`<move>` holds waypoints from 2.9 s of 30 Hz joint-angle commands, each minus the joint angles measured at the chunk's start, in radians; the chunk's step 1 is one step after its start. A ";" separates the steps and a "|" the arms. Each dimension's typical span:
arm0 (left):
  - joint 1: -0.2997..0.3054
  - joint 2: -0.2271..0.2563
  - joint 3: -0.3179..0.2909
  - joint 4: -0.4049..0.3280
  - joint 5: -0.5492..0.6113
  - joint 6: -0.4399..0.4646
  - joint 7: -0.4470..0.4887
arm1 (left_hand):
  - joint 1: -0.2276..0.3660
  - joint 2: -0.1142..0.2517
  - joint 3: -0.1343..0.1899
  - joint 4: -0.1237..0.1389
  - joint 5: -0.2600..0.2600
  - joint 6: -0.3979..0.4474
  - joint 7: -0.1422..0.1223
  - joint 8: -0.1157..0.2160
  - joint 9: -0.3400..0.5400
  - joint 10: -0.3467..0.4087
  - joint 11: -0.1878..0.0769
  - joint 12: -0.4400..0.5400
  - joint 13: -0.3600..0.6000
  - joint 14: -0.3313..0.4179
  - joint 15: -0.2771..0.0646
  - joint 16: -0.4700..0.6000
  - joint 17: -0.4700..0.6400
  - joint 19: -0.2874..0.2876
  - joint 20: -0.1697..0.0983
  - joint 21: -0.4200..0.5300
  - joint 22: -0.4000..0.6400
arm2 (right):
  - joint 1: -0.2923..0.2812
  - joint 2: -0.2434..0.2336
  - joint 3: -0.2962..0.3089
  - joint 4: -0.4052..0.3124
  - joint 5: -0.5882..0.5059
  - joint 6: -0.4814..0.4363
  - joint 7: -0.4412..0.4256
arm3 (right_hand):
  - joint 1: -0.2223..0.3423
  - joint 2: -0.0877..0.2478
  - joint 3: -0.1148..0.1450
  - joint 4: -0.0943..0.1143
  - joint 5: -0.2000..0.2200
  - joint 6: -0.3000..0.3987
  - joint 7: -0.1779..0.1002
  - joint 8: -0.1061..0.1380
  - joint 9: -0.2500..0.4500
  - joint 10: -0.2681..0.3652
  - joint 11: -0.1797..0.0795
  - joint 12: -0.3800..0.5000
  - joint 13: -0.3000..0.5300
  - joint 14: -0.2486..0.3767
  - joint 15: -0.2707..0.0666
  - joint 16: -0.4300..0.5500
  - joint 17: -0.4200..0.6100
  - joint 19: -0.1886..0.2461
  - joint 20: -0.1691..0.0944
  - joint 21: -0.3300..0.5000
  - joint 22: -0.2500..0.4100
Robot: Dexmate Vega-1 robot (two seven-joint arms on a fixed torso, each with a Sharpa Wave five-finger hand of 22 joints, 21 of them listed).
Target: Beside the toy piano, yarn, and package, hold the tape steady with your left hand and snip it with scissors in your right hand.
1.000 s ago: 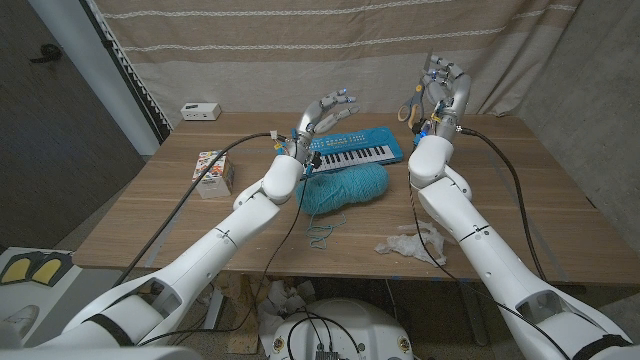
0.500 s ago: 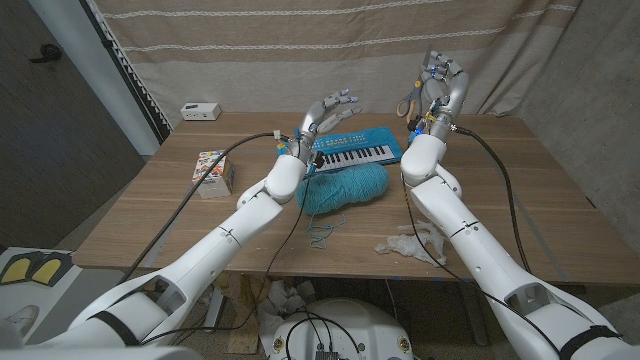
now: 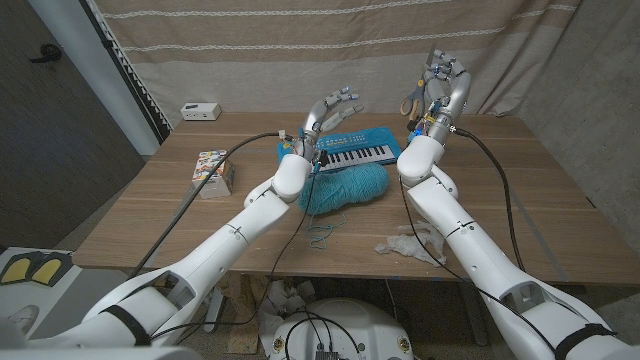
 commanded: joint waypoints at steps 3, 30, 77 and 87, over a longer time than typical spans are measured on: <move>-0.023 -0.044 0.030 0.053 0.041 -0.003 0.052 | 0.001 -0.001 -0.003 0.005 -0.001 -0.027 0.003 -0.008 0.005 -0.019 -0.001 -0.002 0.001 -0.041 -0.159 -0.008 0.003 -0.015 -0.130 0.003 0.003 | -0.018 -0.004 -0.005 -0.024 -0.020 -0.015 -0.004 | 0.045 0.038 0.004 0.001 0.003 0.013 -0.002 0.002 0.003 0.005 -0.001 0.007 0.001 0.011 -0.087 -0.001 0.000 0.006 -0.170 0.011 0.003; -0.054 -0.067 0.063 0.107 0.043 -0.029 0.022 | 0.044 0.014 0.001 0.000 0.020 -0.014 0.004 0.004 0.007 -0.037 0.035 0.002 0.002 -0.041 -0.120 0.006 0.003 -0.014 -0.079 0.009 0.004 | -0.017 -0.003 -0.009 -0.031 -0.025 -0.008 0.008 | 0.048 0.033 0.005 -0.002 -0.002 0.020 0.000 -0.001 0.000 0.010 0.001 0.016 0.000 0.025 -0.087 0.000 -0.009 -0.001 -0.168 0.031 0.001; -0.092 -0.143 0.114 0.194 0.059 -0.019 0.055 | 0.088 -0.019 -0.030 0.007 0.029 0.093 0.044 0.033 0.006 -0.018 0.032 0.018 0.002 -0.015 -0.121 0.012 0.004 0.004 -0.074 0.014 0.004 | -0.036 -0.008 -0.013 -0.053 -0.036 -0.002 0.019 | 0.044 0.031 0.005 0.000 -0.005 0.033 -0.005 -0.006 -0.006 0.011 -0.004 0.020 -0.009 0.038 -0.087 -0.005 -0.028 -0.010 -0.168 0.072 -0.002; -0.103 -0.158 0.125 0.215 0.066 -0.026 0.064 | 0.082 -0.023 -0.040 0.011 0.035 0.089 0.048 0.028 0.005 -0.018 0.031 0.017 0.002 -0.012 -0.123 0.012 0.004 0.005 -0.075 0.013 0.004 | -0.043 -0.006 -0.010 -0.064 -0.035 -0.005 0.022 | 0.043 0.031 0.005 0.001 -0.005 0.034 -0.003 -0.008 -0.006 0.012 -0.001 0.019 -0.011 0.042 -0.087 -0.005 -0.031 -0.013 -0.167 0.079 -0.003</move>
